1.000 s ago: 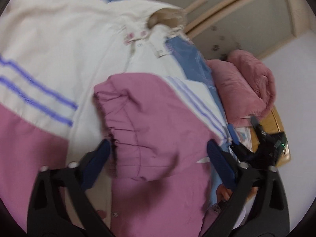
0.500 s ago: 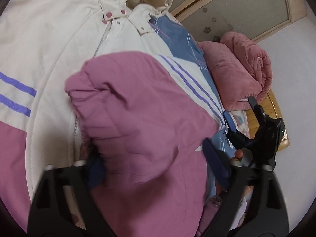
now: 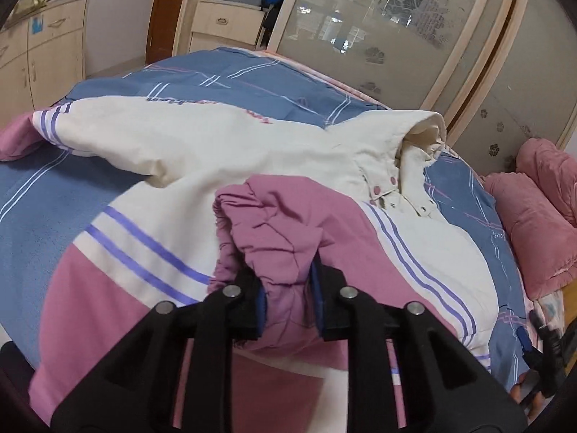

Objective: Fold large clothes

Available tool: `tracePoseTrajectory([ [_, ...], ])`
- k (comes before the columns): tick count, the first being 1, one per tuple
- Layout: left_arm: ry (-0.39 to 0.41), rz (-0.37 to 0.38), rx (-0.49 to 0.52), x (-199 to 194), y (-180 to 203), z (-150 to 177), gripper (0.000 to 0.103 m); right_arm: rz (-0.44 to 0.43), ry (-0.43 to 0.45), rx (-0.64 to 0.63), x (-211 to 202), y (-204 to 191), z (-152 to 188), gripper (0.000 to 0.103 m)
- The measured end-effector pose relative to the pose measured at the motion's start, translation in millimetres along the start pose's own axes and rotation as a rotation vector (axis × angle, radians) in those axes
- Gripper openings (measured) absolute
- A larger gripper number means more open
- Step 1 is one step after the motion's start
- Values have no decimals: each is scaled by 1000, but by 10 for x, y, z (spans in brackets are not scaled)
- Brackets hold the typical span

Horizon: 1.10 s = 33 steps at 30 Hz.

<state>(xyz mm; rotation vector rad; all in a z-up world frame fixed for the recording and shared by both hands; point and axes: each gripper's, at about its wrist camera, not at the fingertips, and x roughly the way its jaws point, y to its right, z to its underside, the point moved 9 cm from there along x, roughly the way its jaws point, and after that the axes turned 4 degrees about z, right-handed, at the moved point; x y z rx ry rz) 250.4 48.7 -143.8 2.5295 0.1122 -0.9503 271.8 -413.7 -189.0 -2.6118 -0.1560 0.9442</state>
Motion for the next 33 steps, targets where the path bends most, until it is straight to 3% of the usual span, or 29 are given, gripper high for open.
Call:
tracePoseTrajectory([
  [3, 7, -15, 7, -20, -55, 35, 27, 106, -106, -277, 222, -248, 287, 99],
  [7, 25, -52, 60, -19, 11, 79, 27, 216, -131, -420, 437, -384, 506, 99],
  [11, 42, -86, 173, -11, 226, 179, 28, 413, -66, -362, 477, -161, 351, 99],
  [15, 39, -113, 297, 80, 461, 314, 34, 464, -6, -105, 287, 324, 113, 99],
  [21, 34, -200, 387, 226, 573, 441, 35, 481, -14, -91, 281, 418, 130, 99],
  [25, 26, -220, 383, 277, 511, 421, 37, 456, -29, -88, 303, 398, 109, 99],
  [29, 52, -249, 364, 215, 405, 295, 40, 309, -76, -200, 278, 223, 116, 99],
  [31, 83, -276, 345, 124, 328, 207, 45, 152, -28, -228, 91, 44, 88, 99],
  [32, 110, -300, 337, 52, 285, 147, 49, 3, 34, -218, -109, -106, 27, 99],
  [33, 132, -303, 327, -16, 269, 100, 52, -63, 66, -206, -211, -169, -3, 99],
])
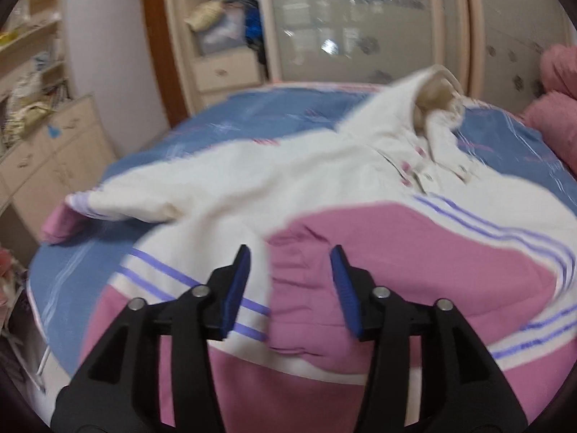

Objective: Fold large clothes

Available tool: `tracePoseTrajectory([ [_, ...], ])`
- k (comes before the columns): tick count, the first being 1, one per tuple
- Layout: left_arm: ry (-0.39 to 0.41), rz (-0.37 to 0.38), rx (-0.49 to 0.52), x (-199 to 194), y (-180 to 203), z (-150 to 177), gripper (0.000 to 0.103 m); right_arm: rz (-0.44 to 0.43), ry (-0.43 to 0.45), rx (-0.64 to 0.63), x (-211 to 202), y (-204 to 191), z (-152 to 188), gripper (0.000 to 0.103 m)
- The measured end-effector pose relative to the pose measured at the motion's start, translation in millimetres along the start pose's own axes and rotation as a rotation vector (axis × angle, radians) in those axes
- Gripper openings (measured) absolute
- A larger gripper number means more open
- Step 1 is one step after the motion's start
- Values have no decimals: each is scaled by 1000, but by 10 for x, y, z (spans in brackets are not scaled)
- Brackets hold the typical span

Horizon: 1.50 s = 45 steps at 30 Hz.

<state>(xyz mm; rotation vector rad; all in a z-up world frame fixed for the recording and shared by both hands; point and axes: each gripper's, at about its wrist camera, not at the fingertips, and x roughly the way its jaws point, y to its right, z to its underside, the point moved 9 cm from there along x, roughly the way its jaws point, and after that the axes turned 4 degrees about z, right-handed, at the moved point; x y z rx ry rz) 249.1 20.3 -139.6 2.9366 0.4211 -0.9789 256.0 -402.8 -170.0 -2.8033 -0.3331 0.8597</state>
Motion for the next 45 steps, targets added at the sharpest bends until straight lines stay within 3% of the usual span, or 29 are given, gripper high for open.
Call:
tracePoseTrajectory([
  [1, 15, 0, -10, -50, -23, -39, 52, -94, 71, 25, -152, -99, -89, 99],
  [2, 26, 3, -15, -89, -20, -65, 52, -122, 101, 37, -198, -140, -126, 97],
  [3, 41, 28, -17, -155, 18, -92, 49, -128, 114, 47, -196, -180, -151, 85],
  [4, 42, 53, -11, -186, 75, -95, 49, -107, 101, 47, -128, -206, -147, 77],
  [6, 16, 138, 31, -216, 319, -48, 44, 2, 12, 21, 184, -238, -50, 52],
  [8, -13, 184, 71, -201, 527, 36, 43, 85, -65, -7, 456, -259, 63, 49],
  [12, -112, 220, 131, -7, 819, 305, 43, 196, -133, -70, 708, -325, 191, 50],
  [15, -201, 199, 153, 254, 860, 497, 44, 206, -138, -73, 706, -290, 229, 54],
  [21, -169, 108, 211, 503, 874, 435, 44, 172, -146, 3, 675, -156, 229, 58],
  [25, -191, 79, 168, 762, 784, 263, 44, 157, -167, 16, 708, -152, 268, 58],
  [29, -201, 56, 155, 912, 711, 197, 44, 176, -193, -17, 787, -211, 317, 65],
  [34, -182, 135, 63, 676, 627, 177, 45, 195, -200, -44, 819, -235, 336, 65],
  [36, -168, 189, 30, 535, 618, 195, 53, 204, -210, -44, 847, -228, 348, 65],
  [39, -179, 215, 65, 495, 703, 270, 65, 228, -244, -33, 923, -193, 418, 67],
  [42, -196, 188, 118, 585, 764, 374, 66, 248, -260, -26, 968, -160, 463, 73],
  [45, -208, 220, 87, 681, 742, 431, 67, 240, -270, -9, 982, -131, 474, 75],
])
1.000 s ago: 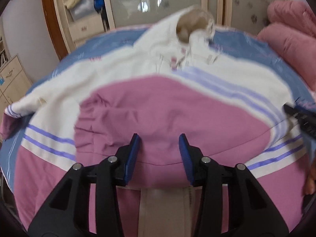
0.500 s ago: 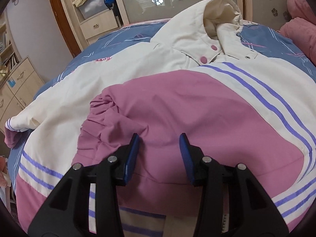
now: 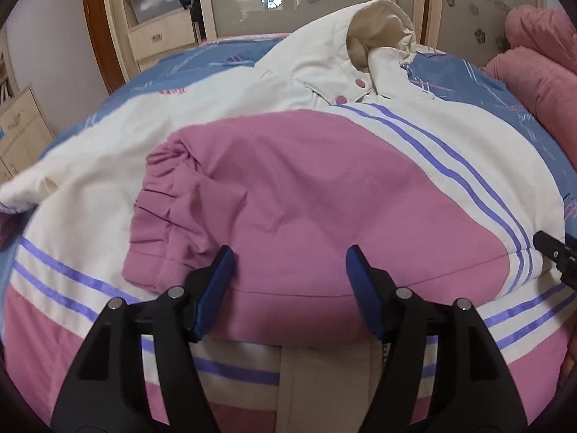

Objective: Fold large clothes

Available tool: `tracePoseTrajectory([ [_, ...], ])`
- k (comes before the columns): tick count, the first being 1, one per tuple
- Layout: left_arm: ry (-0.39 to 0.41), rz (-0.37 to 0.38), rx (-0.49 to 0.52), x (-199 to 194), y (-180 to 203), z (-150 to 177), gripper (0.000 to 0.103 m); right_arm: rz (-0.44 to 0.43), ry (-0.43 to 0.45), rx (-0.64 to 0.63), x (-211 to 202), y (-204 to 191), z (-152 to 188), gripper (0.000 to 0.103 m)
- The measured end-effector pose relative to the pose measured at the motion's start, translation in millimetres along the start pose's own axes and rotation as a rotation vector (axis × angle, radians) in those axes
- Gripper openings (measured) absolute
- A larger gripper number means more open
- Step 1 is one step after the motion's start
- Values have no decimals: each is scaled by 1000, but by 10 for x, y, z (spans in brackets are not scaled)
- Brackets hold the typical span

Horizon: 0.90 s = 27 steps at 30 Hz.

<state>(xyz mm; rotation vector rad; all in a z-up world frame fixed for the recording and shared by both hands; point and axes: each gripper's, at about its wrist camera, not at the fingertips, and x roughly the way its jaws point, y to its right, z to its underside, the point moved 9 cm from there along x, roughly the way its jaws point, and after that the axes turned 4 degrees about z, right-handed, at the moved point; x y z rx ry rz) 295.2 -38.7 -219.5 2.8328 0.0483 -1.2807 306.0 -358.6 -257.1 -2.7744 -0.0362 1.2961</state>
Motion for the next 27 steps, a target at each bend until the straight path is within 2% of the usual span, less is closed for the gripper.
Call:
tracePoseTrajectory([
  [4, 27, -12, 17, 6, 21, 29, 67, -10, -6, 19, 5, 9, 2, 76],
  [6, 39, -11, 15, -14, 23, 38, 67, -5, 37, 15, -78, -5, -47, 75],
  [7, 41, 5, -2, -39, 4, 32, 67, -14, 86, 3, -179, -44, -87, 75],
  [9, 49, 67, -66, -139, -45, 39, 67, -37, 138, -33, -301, -140, -119, 75],
  [12, 41, 116, -96, -207, -109, 98, 67, 42, 94, -111, -174, -216, -52, 75],
  [14, 32, 123, -79, -273, -119, 136, 67, 38, 96, -104, -203, -259, -56, 75],
  [15, 39, 128, -90, -349, -136, 136, 67, 7, 106, -97, -272, -303, -64, 76],
  [16, 54, 144, -107, -490, -164, 118, 69, -80, 136, -84, -442, -408, -79, 76],
  [18, 115, 176, -123, -746, -228, 50, 89, -245, 165, -95, -685, -633, -46, 77],
  [20, 161, 174, -129, -940, -327, 6, 90, -404, 132, -149, -791, -913, 63, 77],
  [21, 156, 178, -129, -968, -359, 8, 90, -435, 117, -174, -797, -1019, 111, 77],
  [23, 138, 168, -134, -958, -420, 42, 90, -350, 126, -228, -734, -1109, 161, 77],
  [24, 125, 162, -141, -941, -460, 86, 90, -345, 116, -261, -707, -1162, 200, 77],
  [25, 115, 164, -146, -930, -478, 122, 90, -376, 97, -277, -702, -1203, 235, 77],
  [27, 93, 176, -160, -899, -517, 197, 90, -543, -16, -318, -724, -1396, 427, 77],
])
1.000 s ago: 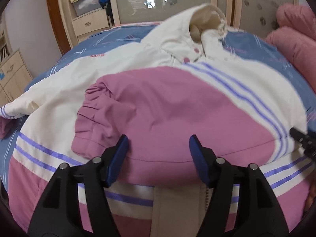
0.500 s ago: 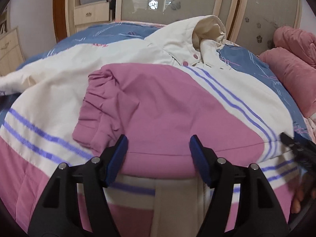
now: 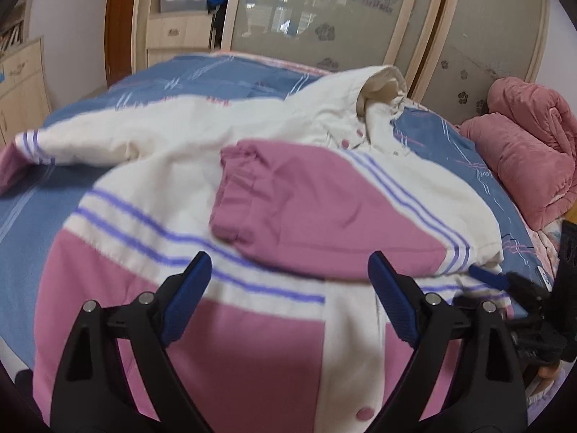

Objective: Fold large clothes

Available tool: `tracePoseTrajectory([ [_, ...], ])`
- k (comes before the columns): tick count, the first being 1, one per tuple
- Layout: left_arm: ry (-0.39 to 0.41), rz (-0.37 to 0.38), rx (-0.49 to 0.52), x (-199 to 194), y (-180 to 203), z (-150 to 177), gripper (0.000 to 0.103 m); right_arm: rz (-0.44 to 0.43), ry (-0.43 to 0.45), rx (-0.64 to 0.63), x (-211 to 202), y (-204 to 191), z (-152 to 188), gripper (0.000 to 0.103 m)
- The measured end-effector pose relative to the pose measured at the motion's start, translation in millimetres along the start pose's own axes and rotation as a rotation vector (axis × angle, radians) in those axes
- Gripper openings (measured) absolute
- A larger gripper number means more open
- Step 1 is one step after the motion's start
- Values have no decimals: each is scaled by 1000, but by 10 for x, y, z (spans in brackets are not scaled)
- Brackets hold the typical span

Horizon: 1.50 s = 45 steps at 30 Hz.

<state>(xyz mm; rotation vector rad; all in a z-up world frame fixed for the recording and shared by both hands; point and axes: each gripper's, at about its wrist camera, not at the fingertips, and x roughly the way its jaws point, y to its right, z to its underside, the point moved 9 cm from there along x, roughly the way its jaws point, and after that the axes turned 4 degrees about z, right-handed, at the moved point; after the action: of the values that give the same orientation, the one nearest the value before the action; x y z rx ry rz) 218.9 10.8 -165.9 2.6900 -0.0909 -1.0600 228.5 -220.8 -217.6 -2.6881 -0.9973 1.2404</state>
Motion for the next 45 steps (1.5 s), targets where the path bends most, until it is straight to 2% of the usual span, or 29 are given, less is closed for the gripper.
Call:
tracePoseTrajectory([
  [2, -17, -7, -2, 19, -61, 64, 90, -115, -88, 4, 118, -161, 137, 77],
  [7, -40, -31, -44, 49, -237, 166, 90, -260, -149, 46, 268, -406, 246, 77],
  [12, -48, -31, -92, 36, -379, 188, 90, -300, -193, 4, 309, -608, 274, 77],
  [17, -41, -46, -88, 11, -429, 200, 90, -392, -192, 76, 247, -642, 275, 77],
  [21, -62, -53, -77, 72, -422, 256, 90, -359, -199, 49, 241, -657, 295, 76],
  [24, -87, -88, -76, 148, -462, 324, 88, -335, -190, 28, 278, -668, 288, 76],
  [26, -32, -70, -110, 8, -485, 243, 86, -332, -182, 31, 281, -618, 287, 76],
  [28, 61, -40, -120, -248, -558, 5, 89, -351, -178, 49, 274, -575, 287, 76],
  [30, 113, -41, -148, -455, -781, -237, 98, -357, -172, 59, 253, -534, 286, 76],
  [31, 143, -52, -192, -562, -1003, -358, 99, -355, -169, 62, 242, -514, 288, 76],
  [35, 255, -93, -484, -837, -2109, -550, 101, -295, -137, 73, 120, -307, 222, 76],
  [36, 268, -129, -562, -847, -2480, -561, 101, -286, -115, 94, 61, -202, 175, 76],
  [38, 254, -161, -659, -779, -2941, -568, 101, -281, -58, 179, -77, 95, 60, 80],
  [41, 273, -94, -812, -570, -3534, -656, 101, -239, 7, 318, -179, 598, -31, 84],
  [42, 256, -111, -862, -484, -3716, -654, 101, -229, 11, 345, -161, 690, -45, 84],
  [44, 253, -114, -941, -369, -3940, -644, 100, -242, 9, 415, -85, 854, -54, 84],
  [45, 273, -87, -970, -332, -3984, -658, 95, -244, 8, 423, -43, 860, -69, 84],
])
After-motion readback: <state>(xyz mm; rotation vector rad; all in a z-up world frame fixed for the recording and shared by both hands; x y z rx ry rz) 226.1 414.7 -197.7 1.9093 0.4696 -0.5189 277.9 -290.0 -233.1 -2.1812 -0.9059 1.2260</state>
